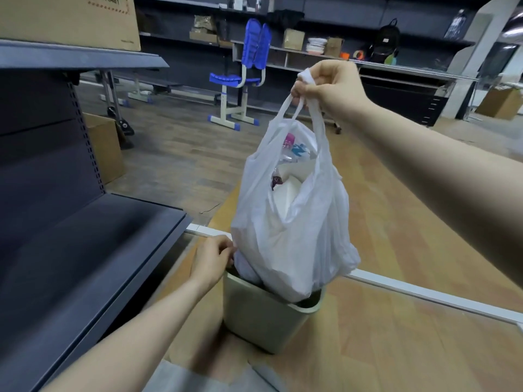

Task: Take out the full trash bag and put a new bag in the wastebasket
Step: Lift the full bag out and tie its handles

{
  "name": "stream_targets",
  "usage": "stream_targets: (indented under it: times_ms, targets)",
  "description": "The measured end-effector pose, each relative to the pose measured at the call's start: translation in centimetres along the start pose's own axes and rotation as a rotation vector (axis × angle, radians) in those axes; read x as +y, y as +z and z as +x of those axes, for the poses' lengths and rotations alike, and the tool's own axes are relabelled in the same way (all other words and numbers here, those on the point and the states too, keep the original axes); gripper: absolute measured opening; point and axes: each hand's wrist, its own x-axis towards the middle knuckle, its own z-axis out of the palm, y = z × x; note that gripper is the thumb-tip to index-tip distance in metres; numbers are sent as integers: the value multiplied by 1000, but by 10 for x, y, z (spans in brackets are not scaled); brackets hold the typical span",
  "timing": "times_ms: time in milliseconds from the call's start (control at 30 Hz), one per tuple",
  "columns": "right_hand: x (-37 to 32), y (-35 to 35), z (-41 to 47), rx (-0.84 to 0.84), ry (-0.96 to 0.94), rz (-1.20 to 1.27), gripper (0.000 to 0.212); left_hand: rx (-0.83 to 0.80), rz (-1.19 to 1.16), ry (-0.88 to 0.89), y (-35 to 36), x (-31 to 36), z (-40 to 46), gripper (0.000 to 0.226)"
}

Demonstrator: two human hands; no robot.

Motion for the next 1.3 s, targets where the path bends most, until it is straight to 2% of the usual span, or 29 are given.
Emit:
stream_targets:
  times_ms: [67,167,267,467,567,667,733,833,933,1000,1067,1133,1167,1233,1300]
  targets:
    - [1,-8,6,75,-9,16,20,157,-90,39,-3,10,4,16]
    - [5,-14,5,-3,27,-129,23,340,-123,167,-12,30,13,17]
    - [12,-19,4,-2,45,-207,22,344,-107,249,-11,39,19,15]
    - [22,-37,2,104,80,-192,25,544,-236,237,-16,58,30,15]
    - [19,-48,7,189,50,-218,27,582,-258,228,-16,68,32,14]
    - [14,-51,11,189,2,-313,22,512,-269,210,-13,61,31,14]
    - [8,-52,16,237,-23,-274,25,392,-258,181,-7,44,28,15]
    - [3,-39,17,81,-18,-356,28,117,-156,109,4,13,15,16]
    - [9,-22,14,-24,7,-335,27,16,-152,136,1,-3,10,18]
    - [14,-17,14,-23,15,-282,24,95,-196,198,-6,3,14,36]
    - [13,-15,15,-31,18,-249,22,148,-240,254,-14,23,22,73]
    - [9,-8,15,-53,-5,-276,22,69,-217,314,-14,48,28,106]
    - [7,-4,16,-59,-17,-281,22,16,-190,329,-12,58,31,114]
    - [7,3,15,-63,-24,-270,22,-52,-97,285,-7,73,32,113]
    - [11,11,13,-81,-4,-246,14,-37,79,205,1,79,26,104]
